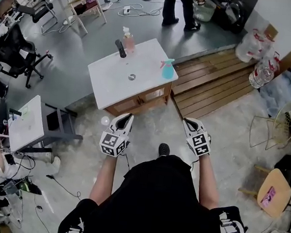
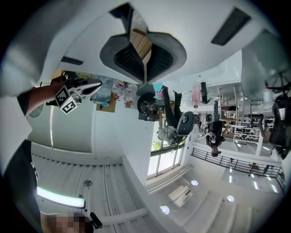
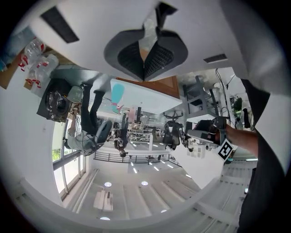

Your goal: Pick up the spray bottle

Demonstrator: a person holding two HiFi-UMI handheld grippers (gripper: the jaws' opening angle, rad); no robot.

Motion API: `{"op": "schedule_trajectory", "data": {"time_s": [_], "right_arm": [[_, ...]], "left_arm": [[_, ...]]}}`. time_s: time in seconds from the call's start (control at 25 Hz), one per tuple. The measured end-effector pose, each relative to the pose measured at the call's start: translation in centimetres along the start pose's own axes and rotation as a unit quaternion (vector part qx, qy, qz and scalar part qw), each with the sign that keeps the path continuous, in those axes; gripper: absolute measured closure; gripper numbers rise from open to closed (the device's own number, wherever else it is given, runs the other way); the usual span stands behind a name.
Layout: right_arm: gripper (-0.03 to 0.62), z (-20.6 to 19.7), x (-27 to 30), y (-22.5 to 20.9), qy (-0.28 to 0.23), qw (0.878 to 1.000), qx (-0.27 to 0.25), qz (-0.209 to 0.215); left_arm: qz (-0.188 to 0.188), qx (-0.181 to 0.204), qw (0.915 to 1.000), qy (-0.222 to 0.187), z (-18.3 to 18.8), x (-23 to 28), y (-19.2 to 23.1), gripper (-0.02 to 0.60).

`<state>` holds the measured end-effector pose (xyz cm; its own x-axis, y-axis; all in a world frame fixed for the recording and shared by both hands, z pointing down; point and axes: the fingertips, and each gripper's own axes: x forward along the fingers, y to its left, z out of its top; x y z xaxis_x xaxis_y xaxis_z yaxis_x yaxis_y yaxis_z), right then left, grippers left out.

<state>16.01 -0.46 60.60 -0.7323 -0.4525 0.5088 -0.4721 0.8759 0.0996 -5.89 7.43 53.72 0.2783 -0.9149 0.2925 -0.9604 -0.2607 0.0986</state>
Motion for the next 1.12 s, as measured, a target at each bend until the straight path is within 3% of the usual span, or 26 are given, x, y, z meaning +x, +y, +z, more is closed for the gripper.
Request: {"op": "schedule_trajectory", "data": {"time_s": [1.12], "right_arm": [[0.577,1.3,5.8,-8.9,-0.012,0.997,-0.024,0.065]], "left_arm": [[0.077,-0.017,0.9969,0.006,1.9,6.4,1.6,0.546]]}}
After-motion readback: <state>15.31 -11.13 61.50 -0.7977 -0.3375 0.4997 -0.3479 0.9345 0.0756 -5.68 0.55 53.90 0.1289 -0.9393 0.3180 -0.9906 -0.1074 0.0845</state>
